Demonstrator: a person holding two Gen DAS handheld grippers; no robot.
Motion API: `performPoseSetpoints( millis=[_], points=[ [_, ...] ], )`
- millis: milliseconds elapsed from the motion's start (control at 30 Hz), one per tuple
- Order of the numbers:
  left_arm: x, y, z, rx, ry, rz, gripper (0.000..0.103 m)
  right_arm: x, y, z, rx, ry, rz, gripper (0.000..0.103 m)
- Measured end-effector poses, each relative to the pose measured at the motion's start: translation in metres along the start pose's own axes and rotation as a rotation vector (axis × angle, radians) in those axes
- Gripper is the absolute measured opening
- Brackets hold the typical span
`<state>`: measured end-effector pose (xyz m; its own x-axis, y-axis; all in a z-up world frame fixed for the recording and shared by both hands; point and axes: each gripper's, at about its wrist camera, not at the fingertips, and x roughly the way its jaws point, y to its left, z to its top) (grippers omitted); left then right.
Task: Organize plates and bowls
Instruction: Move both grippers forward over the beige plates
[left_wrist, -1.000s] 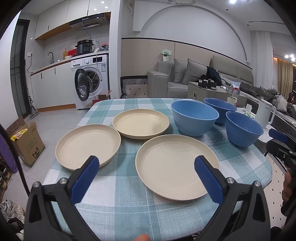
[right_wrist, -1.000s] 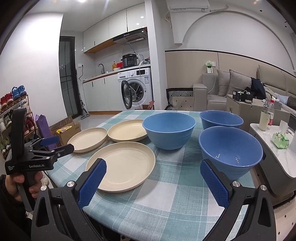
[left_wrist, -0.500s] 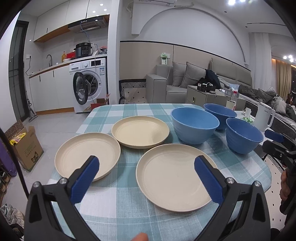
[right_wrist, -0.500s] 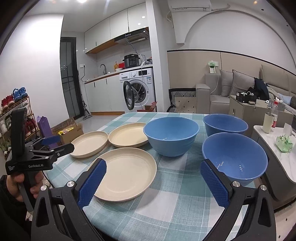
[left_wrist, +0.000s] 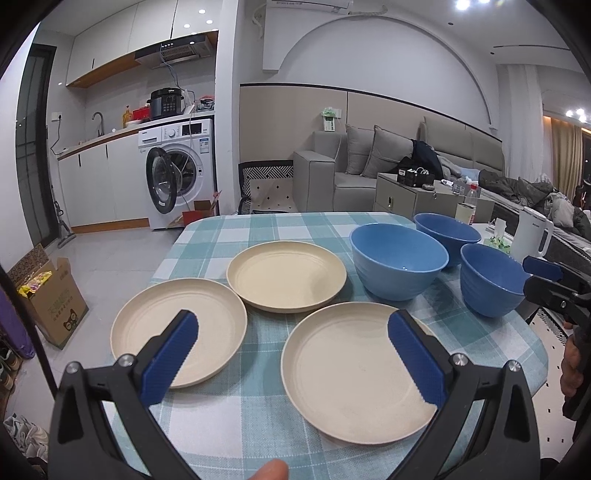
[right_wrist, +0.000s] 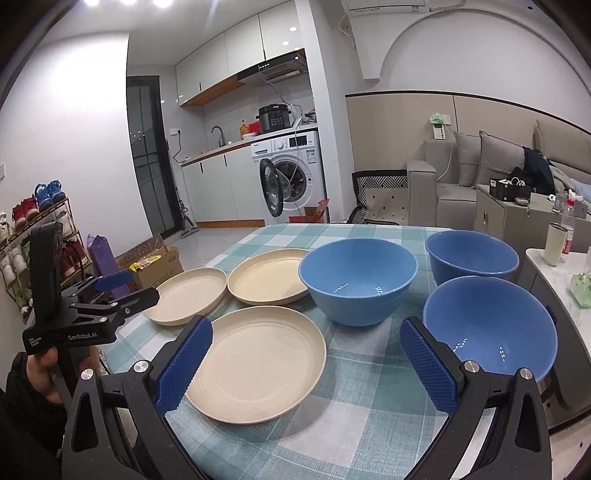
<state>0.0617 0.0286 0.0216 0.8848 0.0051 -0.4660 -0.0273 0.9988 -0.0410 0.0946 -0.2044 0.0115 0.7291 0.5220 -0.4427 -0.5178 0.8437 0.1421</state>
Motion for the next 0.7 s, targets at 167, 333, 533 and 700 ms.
performPoseSetpoints(
  millis=[167, 333, 533, 700],
  points=[
    [0.012, 0.006, 0.005, 0.008, 0.044, 0.007, 0.103, 0.014, 0.002, 0.007, -0.014, 0.021, 0.005, 0.103],
    [0.022, 0.016, 0.01, -0.006, 0.066, 0.003, 0.103, 0.03, 0.005, 0.018, -0.027, 0.046, 0.01, 0.103],
    [0.031, 0.031, 0.02, -0.017, 0.077, 0.003, 0.103, 0.05, 0.001, 0.035, 0.001, 0.083, 0.033, 0.103],
    [0.037, 0.046, 0.029, -0.031, 0.085, 0.009, 0.103, 0.07, 0.005, 0.051, -0.019, 0.112, 0.04, 0.103]
  ],
)
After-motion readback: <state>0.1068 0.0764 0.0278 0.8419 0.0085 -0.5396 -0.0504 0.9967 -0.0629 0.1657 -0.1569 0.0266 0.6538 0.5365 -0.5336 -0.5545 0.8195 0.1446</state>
